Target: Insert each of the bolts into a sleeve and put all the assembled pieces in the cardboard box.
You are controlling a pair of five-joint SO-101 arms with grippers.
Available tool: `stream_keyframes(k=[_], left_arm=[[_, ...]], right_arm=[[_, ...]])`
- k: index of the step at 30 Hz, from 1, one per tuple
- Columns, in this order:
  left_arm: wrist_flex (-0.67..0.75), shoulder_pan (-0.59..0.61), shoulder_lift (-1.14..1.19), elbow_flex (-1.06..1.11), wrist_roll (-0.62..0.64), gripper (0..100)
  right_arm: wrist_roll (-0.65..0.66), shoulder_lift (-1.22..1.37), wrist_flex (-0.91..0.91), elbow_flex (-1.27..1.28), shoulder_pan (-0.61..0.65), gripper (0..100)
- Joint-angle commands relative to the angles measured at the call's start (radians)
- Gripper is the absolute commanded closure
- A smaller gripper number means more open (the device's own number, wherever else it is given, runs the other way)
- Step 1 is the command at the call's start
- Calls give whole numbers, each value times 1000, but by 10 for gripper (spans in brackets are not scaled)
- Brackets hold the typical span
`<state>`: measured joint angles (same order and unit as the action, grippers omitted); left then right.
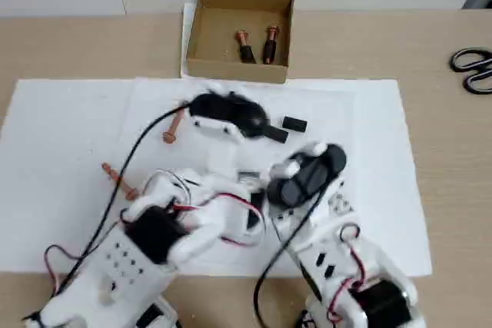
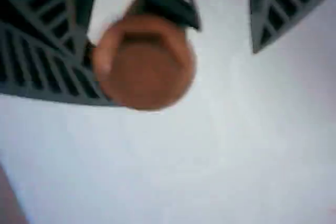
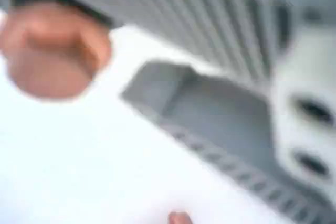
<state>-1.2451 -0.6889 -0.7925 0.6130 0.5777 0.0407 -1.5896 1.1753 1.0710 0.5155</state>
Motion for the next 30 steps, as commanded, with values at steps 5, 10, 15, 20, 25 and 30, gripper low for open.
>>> stream_keyframes(k=[5, 10, 15, 20, 25, 30], left_arm=[[-127, -8, -14, -124, -12, 795], [-233, -8, -14, -214, -74, 794], [-278, -5, -14, -246, -80, 794], [-253, 55, -14, -246, -89, 793], [-252, 95, -14, -249, -89, 793], [-207, 175, -14, -286, -84, 793]], right_arm=[[-6, -13, -25, -21, -8, 995], [-6, -13, -25, -21, -8, 995], [-6, -13, -25, -21, -8, 995], [-6, -13, -25, -21, -7, 995], [-6, -13, -25, -21, -7, 995], [-8, -13, -25, -21, -5, 995]])
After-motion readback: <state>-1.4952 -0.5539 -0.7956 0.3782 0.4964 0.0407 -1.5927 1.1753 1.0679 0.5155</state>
